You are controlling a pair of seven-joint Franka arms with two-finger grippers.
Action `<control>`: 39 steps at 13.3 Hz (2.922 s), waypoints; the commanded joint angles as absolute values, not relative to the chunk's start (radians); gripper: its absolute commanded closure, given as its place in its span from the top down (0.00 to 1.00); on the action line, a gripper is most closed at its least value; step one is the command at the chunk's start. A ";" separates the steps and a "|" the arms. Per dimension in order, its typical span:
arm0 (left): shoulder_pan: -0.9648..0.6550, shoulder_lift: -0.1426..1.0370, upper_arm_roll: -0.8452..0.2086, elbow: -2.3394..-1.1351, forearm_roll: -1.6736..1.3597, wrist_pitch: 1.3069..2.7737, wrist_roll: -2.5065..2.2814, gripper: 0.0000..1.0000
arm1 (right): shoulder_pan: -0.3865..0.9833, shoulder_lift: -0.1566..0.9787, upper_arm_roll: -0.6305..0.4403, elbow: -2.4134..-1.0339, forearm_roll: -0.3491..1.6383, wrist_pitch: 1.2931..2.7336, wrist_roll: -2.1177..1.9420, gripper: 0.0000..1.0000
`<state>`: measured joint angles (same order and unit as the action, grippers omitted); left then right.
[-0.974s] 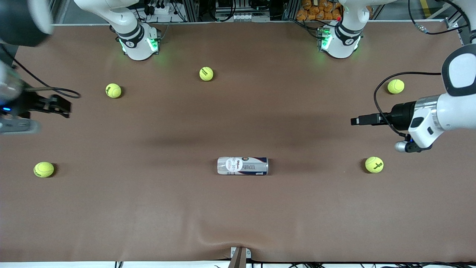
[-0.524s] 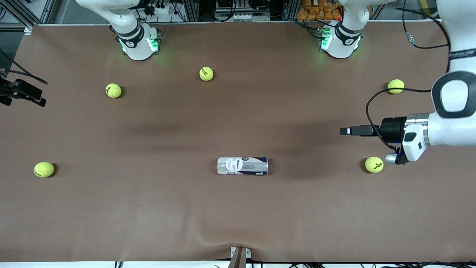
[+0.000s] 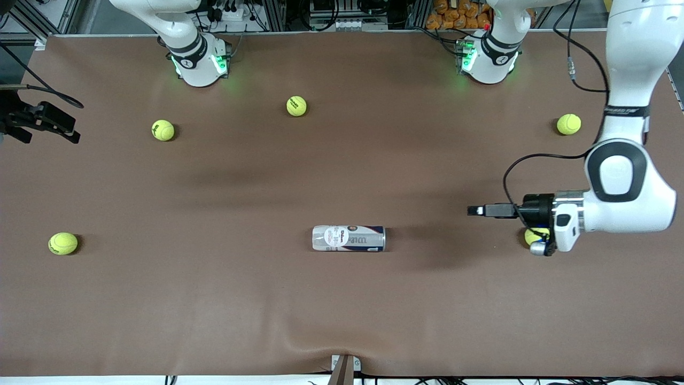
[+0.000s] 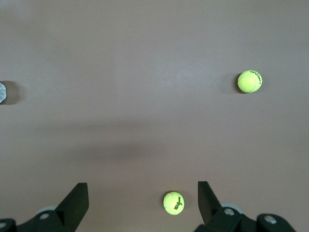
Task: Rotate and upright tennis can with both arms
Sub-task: 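Move the left gripper toward the can's open end, then grasp the can's rim end with the left gripper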
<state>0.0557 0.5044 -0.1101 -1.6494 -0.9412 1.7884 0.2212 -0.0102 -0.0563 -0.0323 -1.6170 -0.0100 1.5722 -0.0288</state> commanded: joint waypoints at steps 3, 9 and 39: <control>0.028 0.598 -0.115 -1.638 -1.092 1.827 0.321 1.00 | -0.037 -0.081 -0.014 -1.646 -0.002 1.575 -0.020 1.00; -0.043 0.673 -0.114 -1.634 -1.187 1.933 0.350 1.00 | -0.037 -0.072 -0.012 -1.644 -0.002 1.589 -0.020 1.00; -0.265 0.836 -0.112 -1.629 -1.565 2.201 0.638 0.00 | -0.037 -0.055 -0.012 -1.654 -0.002 1.583 -0.020 1.00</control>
